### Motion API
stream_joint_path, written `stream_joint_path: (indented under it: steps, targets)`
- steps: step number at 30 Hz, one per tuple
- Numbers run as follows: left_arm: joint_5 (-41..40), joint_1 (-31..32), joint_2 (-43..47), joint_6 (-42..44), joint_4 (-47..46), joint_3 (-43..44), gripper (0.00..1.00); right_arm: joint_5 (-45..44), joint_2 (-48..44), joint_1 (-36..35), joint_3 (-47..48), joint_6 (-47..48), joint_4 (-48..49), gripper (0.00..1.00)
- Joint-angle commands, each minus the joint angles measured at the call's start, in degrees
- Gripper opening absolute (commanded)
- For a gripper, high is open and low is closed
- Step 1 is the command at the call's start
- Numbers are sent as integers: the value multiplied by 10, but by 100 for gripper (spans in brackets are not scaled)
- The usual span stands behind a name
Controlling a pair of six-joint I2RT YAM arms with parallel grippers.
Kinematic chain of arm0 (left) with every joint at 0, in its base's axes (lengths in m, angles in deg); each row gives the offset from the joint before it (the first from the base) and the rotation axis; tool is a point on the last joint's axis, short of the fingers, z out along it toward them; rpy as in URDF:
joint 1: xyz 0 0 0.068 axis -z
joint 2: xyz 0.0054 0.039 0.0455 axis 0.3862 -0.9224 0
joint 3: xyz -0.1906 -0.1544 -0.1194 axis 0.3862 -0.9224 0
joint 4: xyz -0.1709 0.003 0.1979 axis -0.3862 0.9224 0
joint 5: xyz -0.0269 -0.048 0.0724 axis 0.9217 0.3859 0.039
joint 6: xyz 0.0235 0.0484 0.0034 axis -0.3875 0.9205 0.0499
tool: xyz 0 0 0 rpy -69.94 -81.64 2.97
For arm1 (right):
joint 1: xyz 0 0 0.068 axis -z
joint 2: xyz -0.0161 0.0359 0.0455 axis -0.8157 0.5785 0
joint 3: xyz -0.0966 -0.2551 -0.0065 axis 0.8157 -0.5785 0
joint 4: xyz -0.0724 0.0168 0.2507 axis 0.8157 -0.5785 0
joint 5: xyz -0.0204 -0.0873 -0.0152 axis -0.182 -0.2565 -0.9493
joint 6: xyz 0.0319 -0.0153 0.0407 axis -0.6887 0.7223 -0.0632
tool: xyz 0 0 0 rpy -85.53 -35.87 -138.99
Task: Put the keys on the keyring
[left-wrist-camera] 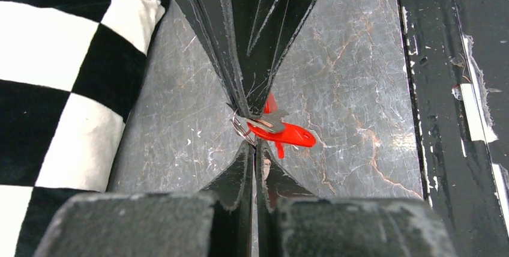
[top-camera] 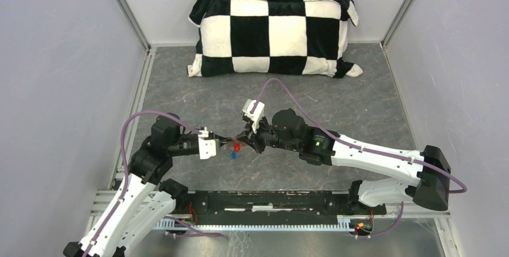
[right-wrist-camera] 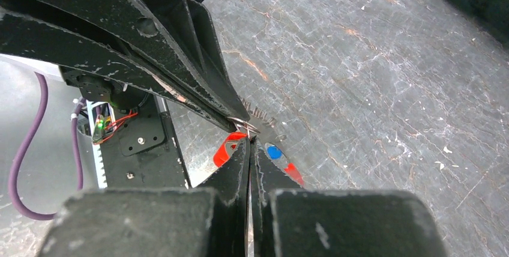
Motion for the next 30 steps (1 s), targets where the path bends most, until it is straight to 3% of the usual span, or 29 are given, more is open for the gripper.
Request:
stream_joint_path:
  steps: [1,20,30]
  targets:
    - [22,1,2,34,5,5,2,5,-20,0,1,-7,42,1]
    - [35,1,58,169,23,-26,2,8,-16,-1,21,-28,11,0]
    - [46,1,77,167,-9,-28,2,12,-12,0,24,-35,-11,0]
